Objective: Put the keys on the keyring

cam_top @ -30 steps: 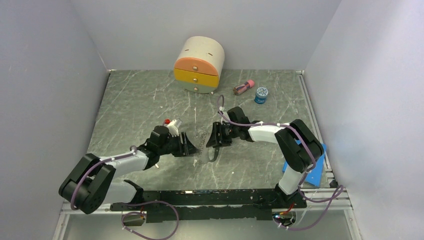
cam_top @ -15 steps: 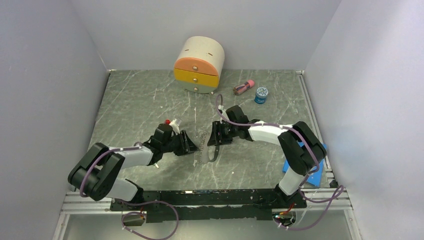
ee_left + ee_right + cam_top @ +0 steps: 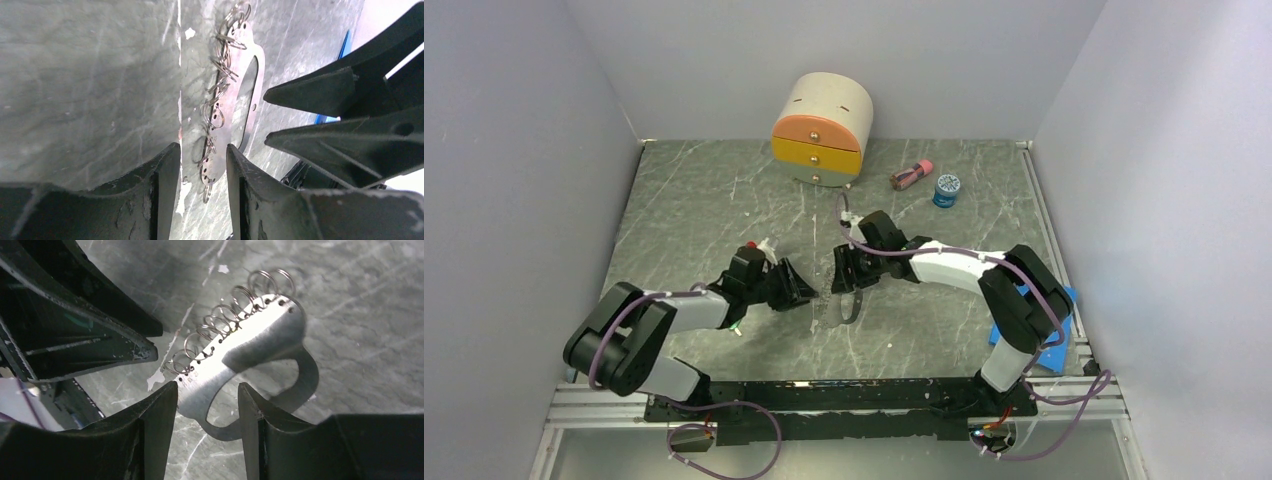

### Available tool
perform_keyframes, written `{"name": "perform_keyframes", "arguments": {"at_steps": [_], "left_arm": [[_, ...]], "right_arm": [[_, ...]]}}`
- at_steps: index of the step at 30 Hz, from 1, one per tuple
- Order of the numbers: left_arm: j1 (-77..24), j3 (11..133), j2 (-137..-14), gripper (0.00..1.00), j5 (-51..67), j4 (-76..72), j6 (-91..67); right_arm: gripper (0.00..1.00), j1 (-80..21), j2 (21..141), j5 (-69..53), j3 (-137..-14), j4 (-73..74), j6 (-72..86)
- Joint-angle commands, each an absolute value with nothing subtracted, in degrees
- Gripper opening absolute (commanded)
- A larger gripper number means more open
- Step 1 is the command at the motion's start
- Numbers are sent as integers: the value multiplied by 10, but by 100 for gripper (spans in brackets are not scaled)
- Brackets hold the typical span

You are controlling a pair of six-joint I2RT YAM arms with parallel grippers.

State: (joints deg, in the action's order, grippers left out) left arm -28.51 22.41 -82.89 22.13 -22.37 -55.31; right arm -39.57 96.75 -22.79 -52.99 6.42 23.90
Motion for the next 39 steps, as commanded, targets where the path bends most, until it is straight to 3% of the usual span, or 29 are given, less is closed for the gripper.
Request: {"name": "perform_keyframes", "arguments": {"at_steps": [1, 5, 13, 23, 39], "left_arm": [[-264, 211, -775, 45, 199, -199, -555], [-251, 196, -720, 45, 177, -155, -547], [-238, 176, -635, 45, 140, -92, -540], [-234, 176, -658, 45, 154, -109, -543], [-234, 169, -686, 45, 167, -139, -549]], "right_arm": [[52, -429, 968, -143, -573, 96, 159], [52, -452, 981, -93, -595, 115, 123], [41, -507, 1026, -4, -651, 158, 76], [38, -536, 1052, 20, -671, 164, 50], [44, -557, 1065, 18, -677, 162, 24]]}}
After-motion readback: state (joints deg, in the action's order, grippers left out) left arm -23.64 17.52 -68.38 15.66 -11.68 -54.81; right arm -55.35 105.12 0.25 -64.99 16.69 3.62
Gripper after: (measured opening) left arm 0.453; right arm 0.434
